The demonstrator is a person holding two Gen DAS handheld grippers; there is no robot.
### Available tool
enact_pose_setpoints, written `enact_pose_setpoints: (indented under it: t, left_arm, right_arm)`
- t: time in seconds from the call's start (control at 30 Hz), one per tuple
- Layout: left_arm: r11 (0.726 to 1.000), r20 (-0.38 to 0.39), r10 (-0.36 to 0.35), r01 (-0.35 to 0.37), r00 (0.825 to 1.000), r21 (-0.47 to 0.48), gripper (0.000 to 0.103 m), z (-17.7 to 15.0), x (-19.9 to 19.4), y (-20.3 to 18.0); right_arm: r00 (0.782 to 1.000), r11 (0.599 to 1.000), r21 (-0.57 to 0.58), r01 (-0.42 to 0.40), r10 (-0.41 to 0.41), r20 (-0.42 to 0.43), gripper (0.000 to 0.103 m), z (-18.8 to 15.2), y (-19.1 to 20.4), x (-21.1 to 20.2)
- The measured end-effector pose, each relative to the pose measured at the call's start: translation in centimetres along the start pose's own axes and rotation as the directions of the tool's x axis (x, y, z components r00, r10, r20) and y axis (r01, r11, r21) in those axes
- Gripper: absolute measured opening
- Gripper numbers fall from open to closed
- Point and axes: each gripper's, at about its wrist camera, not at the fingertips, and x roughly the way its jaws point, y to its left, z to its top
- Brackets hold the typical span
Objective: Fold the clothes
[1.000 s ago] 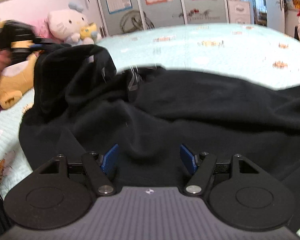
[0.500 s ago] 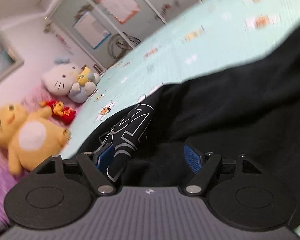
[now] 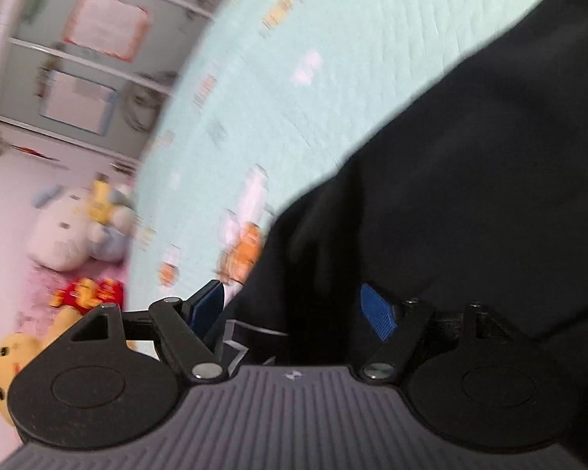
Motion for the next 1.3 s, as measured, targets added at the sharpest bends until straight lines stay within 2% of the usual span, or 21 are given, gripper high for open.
enact_pose_setpoints:
  t: [0.03, 0.07, 0.1, 0.2, 0.33, 0.43, 0.5, 0.57, 0.67, 0.73, 0.8, 0.83, 0.93, 0.97, 1.03, 1.13, 1.17, 1.2, 1.23, 1.27, 1.3]
  left_arm:
    - [1.0, 0.006, 0.004, -0.004, 1.0, 0.008, 0.034, 0.0, 0.1, -0.2]
    - [1.0, 0.017, 0.001, -0.002, 1.0, 0.009, 0.017, 0.0, 0.0, -0.2]
    - [1.0, 0.033, -0.004, 0.004, 0.999, 0.005, 0.007, 0.1, -0.4, -0.2]
    - [0.999, 0.111, -0.037, 0.04, 0.993, -0.022, 0.006, 0.8, -2.7, 0.3]
    - [0.993, 0.199, -0.092, 0.104, 0.976, -0.049, 0.006, 1.8, -6.7, 1.1]
    - [0.992, 0.265, -0.086, 0.109, 0.96, -0.071, 0.006, 2.3, -9.6, 2.2]
    - [0.987, 0.289, -0.067, 0.106, 0.955, -0.121, 0.007, 2.5, -10.5, 3.3]
    - [0.98, 0.271, -0.028, 0.08, 0.962, -0.181, 0.008, 2.4, -10.4, 4.6]
    - [0.975, 0.21, 0.038, 0.01, 0.977, -0.221, 0.008, 1.4, -9.2, 5.3]
    - [0.971, 0.176, 0.054, -0.01, 0.983, -0.24, 0.008, 0.7, -8.6, 5.4]
    - [0.968, 0.17, 0.06, -0.016, 0.984, -0.25, 0.008, 0.4, -8.5, 5.3]
    - [0.967, 0.168, 0.067, -0.022, 0.984, -0.254, 0.008, 0.3, -8.5, 5.3]
    - [0.967, 0.161, 0.1, -0.058, 0.982, -0.247, 0.008, 0.2, -8.5, 4.8]
    - [0.969, 0.161, 0.108, -0.068, 0.981, -0.236, 0.01, 0.1, -8.6, 4.6]
    - [0.972, 0.157, 0.115, -0.078, 0.981, -0.222, 0.015, -0.1, -8.2, 4.2]
    - [0.973, 0.135, 0.111, -0.079, 0.985, -0.218, 0.023, -0.4, -7.1, 3.8]
    - [0.973, 0.126, 0.111, -0.082, 0.986, -0.216, 0.023, -0.4, -6.8, 3.6]
    - [0.973, 0.121, 0.109, -0.081, 0.987, -0.215, 0.023, -0.4, -6.5, 3.4]
    - [0.974, 0.117, 0.105, -0.078, 0.988, -0.213, 0.023, -0.4, -6.4, 3.2]
    - [0.975, 0.116, 0.098, -0.072, 0.988, -0.209, 0.023, -0.4, -6.3, 3.0]
    - [0.977, 0.118, 0.091, -0.065, 0.989, -0.204, 0.023, -0.3, -6.3, 2.8]
  right_arm:
    - [1.0, 1.0, -0.009, -0.003, 0.003, -0.004, 0.048, 0.0, 0.1, 0.2]
    - [1.0, 1.0, -0.017, -0.007, 0.006, -0.007, 0.007, -0.1, 0.1, 0.5]
    - [1.0, 1.0, -0.026, -0.01, 0.01, -0.011, 0.009, -0.1, 0.2, 0.7]
    - [0.989, 0.988, -0.074, -0.136, 0.14, 0.051, 0.008, -0.9, 0.0, -3.2]
    - [0.941, 0.93, -0.242, -0.275, 0.312, 0.129, 0.008, -3.4, 0.1, -14.7]
    - [0.911, 0.866, -0.39, -0.314, 0.391, 0.134, 0.008, -7.4, -1.0, -24.2]
    - [0.922, 0.824, -0.493, -0.279, 0.374, 0.104, 0.011, -10.4, -2.7, -27.8]
    - [0.956, 0.799, -0.564, -0.206, 0.287, 0.056, 0.023, -12.5, -4.7, -28.9]
    - [0.988, 0.826, -0.557, -0.087, 0.142, 0.057, 0.024, -13.4, -8.0, -29.1]
    - [0.969, 0.868, -0.495, -0.032, 0.147, 0.196, 0.029, -11.6, -9.1, -30.5]
    - [0.927, 0.908, -0.42, 0.009, 0.15, 0.344, 0.059, -9.3, -9.9, -31.9]
    - [0.897, 0.921, -0.385, 0.055, 0.124, 0.425, 0.081, -8.0, -10.2, -32.3]
    - [0.807, 0.927, -0.26, 0.27, -0.07, 0.587, 0.082, -2.8, -11.2, -31.1]
    - [0.801, 0.931, -0.219, 0.293, -0.114, 0.587, 0.081, -1.1, -11.9, -30.1]
    - [0.812, 0.936, -0.136, 0.324, -0.201, 0.548, 0.081, 1.8, -13.8, -27.7]
    - [0.848, 0.957, -0.029, 0.287, -0.24, 0.473, 0.081, 4.2, -16.7, -24.5]
    - [0.854, 0.962, -0.016, 0.272, -0.234, 0.464, 0.075, 4.6, -17.2, -23.6]
    - [0.857, 0.965, -0.01, 0.264, -0.23, 0.461, 0.063, 4.9, -17.5, -23.0]
    - [0.86, 0.967, -0.004, 0.256, -0.226, 0.458, 0.013, 5.1, -17.9, -22.3]
    - [0.863, 0.971, 0.005, 0.238, -0.214, 0.458, 0.005, 5.2, -18.3, -22.3]
    - [0.866, 0.979, 0.016, 0.205, -0.189, 0.462, 0.005, 4.9, -18.9, -23.2]
